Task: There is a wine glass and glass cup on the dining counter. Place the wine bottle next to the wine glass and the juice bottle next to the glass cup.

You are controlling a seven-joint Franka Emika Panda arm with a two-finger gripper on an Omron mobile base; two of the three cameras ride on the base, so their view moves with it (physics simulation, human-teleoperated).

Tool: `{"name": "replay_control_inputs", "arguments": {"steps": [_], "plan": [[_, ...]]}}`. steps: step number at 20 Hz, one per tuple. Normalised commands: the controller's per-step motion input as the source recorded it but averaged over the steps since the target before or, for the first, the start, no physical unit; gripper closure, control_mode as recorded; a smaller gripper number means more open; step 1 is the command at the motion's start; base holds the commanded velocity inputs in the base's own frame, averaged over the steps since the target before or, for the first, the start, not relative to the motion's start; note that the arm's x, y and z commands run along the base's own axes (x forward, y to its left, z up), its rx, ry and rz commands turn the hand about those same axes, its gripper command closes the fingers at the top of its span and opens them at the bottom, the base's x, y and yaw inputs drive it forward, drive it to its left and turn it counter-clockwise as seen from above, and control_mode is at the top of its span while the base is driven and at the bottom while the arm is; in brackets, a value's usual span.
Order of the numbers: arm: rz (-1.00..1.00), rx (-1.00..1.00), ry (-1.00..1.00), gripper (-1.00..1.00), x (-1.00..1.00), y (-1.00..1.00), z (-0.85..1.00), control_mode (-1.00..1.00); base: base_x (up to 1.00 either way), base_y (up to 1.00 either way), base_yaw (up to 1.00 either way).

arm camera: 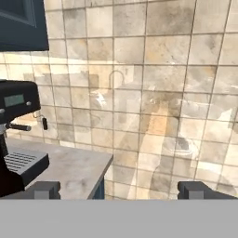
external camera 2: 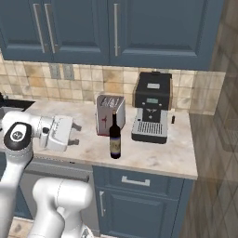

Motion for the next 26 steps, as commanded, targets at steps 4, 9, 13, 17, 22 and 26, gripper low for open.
{"name": "replay_control_inputs", "arguments": {"steps": [4, 9, 13, 17, 22, 26], "plan": [[0.0, -0.04, 0.0, -1.0, 0.3, -0.03, 0.0, -1.0, 0.0, 0.0, 0.0], [0.0, 0.0, 0.0, -1.0, 0.32, 0.0, 0.0, -1.0, 0.0, 0.0, 0.0], [0.01, 0.0, 0.0, -1.0, 0.25, 0.0, 0.0, -1.0, 0.0, 0.0, 0.0], [0.03, 0.0, 0.0, -1.0, 0.2, 0.0, 0.02, -1.0, 0.0, 0.0, 0.0], [0.0, 0.0, 0.0, -1.0, 0.23, -0.1, 0.05, -1.0, 0.0, 0.0, 0.0], [0.0, 0.0, 0.0, -1.0, 0.18, -0.16, 0.05, -1.0, 0.0, 0.0, 0.0]]}}
